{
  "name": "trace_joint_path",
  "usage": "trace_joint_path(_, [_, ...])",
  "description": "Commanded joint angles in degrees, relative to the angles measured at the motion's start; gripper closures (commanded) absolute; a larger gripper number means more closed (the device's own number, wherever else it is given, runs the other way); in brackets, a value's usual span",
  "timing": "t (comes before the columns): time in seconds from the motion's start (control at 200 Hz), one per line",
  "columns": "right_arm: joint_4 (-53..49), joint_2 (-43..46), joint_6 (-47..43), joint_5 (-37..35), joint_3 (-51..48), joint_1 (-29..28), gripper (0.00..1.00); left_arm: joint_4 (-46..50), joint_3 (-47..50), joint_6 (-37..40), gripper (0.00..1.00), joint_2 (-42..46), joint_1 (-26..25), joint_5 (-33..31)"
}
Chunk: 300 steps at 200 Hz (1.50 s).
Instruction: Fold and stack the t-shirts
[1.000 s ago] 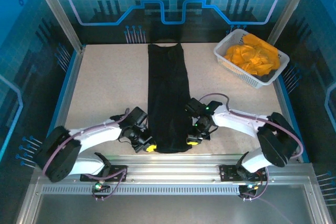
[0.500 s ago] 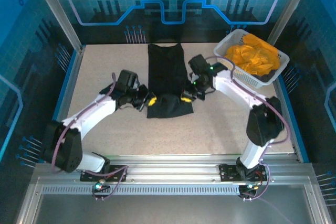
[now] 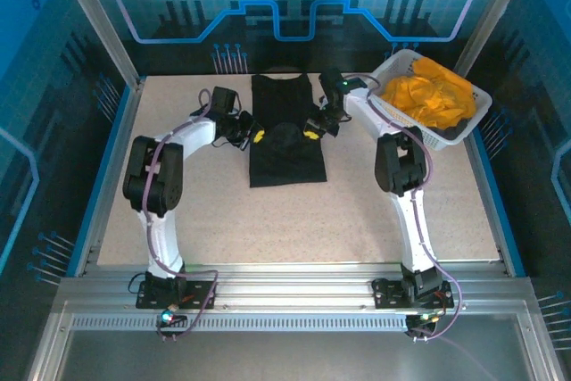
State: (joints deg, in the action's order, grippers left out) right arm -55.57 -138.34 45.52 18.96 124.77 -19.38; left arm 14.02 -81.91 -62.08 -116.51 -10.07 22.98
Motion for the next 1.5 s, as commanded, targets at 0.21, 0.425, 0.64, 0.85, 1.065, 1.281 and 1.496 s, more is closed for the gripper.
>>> trace_joint_path(0.21, [2.8,7.3,-7.8,6.0,-2.4,4.3,0.40,0.5,2.1,8.0,0.47,6.0,0.0,0.2])
trace_joint_path(0.425, [14.1,28.5,-5.9,6.8,-35.6,4.2,0.32,1.5,27.8,1.9,0.45,26.6,-4.1,-6.1])
trace_joint_path(0.64, [28.0,37.3,2.2,8.1,-57.4,0.4,0.36,-10.5,38.8,-8.8,0.45,27.8,-5.9,-4.8])
trace_joint_path(0.85, [29.1,30.5,4.2,7.0,-57.1,-1.8,0.42,-10.6,34.8,-7.5,0.46,19.7,-5.9,-5.5])
trace_joint_path(1.065, [26.3,24.2,3.9,4.2,-52.6,-2.2,0.53,-14.1,31.1,-7.1,0.52,14.4,-5.8,-6.5])
trace_joint_path(1.281, [24.0,21.6,1.8,1.6,-47.3,-1.7,0.80,-16.3,27.2,-6.0,0.66,11.8,-5.0,-7.2])
trace_joint_path(1.496, [21.8,22.2,-0.3,2.0,-42.9,-1.3,1.00,-16.7,26.0,-4.6,1.00,12.8,-3.7,-7.7])
